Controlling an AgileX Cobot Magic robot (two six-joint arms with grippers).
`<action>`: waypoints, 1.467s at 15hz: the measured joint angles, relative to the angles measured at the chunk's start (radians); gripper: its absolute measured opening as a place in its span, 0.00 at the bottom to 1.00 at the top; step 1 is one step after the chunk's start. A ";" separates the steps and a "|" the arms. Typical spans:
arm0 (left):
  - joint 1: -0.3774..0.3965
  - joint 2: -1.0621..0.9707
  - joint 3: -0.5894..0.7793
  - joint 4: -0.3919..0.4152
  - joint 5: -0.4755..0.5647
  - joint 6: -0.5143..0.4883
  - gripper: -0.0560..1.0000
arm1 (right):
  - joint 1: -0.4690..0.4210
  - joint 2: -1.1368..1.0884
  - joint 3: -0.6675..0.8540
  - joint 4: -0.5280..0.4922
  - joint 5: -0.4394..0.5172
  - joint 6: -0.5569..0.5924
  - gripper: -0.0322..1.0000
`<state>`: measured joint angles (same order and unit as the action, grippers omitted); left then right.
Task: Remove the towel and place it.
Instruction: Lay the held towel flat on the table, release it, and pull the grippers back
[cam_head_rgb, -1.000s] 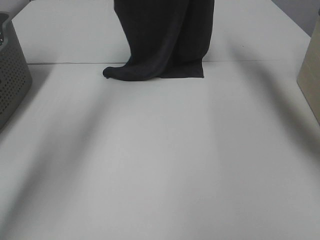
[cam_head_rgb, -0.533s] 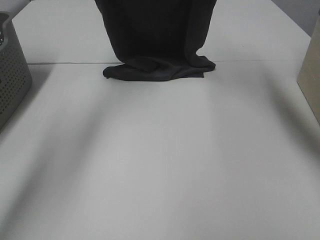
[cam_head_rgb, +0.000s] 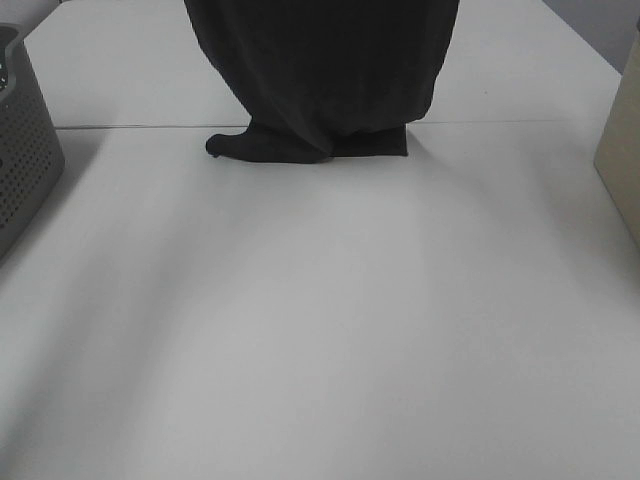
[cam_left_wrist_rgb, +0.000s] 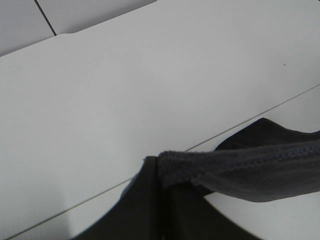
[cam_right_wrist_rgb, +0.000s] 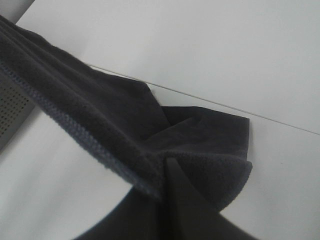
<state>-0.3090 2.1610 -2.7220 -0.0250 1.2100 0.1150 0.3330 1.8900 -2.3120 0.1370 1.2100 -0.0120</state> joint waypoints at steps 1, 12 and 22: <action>-0.002 -0.138 0.209 -0.023 0.001 -0.009 0.05 | 0.000 -0.070 0.094 0.048 0.002 -0.002 0.04; -0.022 -1.012 1.442 -0.248 -0.036 -0.021 0.05 | 0.017 -0.670 0.922 0.275 -0.010 0.002 0.04; -0.022 -1.167 1.927 -0.469 -0.048 0.032 0.05 | 0.018 -0.825 1.443 0.335 -0.019 0.037 0.04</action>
<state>-0.3310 0.9940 -0.7950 -0.4940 1.1620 0.1470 0.3510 1.0650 -0.8690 0.4720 1.1910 0.0250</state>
